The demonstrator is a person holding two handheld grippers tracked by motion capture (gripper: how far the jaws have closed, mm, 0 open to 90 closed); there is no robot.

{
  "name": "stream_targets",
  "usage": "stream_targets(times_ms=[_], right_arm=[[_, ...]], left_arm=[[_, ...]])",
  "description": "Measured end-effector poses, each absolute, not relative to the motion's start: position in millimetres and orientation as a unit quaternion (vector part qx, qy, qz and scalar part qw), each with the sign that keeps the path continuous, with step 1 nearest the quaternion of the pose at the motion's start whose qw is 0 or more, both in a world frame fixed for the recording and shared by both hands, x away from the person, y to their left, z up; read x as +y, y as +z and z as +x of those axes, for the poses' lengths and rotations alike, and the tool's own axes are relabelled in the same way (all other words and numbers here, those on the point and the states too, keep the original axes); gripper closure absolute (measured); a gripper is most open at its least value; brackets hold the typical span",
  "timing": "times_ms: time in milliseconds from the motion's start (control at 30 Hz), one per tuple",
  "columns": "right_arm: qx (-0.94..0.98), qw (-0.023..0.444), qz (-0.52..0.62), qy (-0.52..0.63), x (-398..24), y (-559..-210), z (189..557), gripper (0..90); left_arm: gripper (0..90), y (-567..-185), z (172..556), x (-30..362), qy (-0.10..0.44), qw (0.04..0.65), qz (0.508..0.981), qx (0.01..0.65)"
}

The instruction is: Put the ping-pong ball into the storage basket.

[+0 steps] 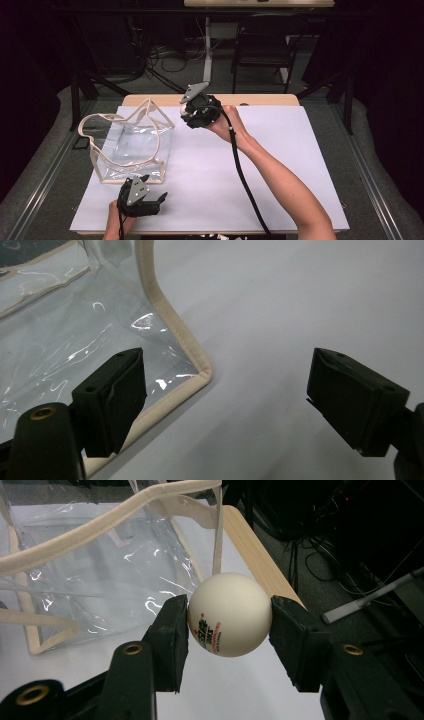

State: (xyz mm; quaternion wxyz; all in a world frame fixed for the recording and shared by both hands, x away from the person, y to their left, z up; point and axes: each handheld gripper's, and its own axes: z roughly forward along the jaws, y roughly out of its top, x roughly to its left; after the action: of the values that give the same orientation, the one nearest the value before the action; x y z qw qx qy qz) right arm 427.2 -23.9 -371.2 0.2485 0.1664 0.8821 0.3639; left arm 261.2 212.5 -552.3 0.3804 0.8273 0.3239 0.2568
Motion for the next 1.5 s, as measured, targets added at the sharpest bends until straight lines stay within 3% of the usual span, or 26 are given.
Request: stream_targets(times_ms=[1500], right_arm=[[0.877,0.246,0.145,0.388,-2,-354,421,50.6]], left_arm=[[16.4,-552,261,212,0.258,0.383,0.826,0.324]])
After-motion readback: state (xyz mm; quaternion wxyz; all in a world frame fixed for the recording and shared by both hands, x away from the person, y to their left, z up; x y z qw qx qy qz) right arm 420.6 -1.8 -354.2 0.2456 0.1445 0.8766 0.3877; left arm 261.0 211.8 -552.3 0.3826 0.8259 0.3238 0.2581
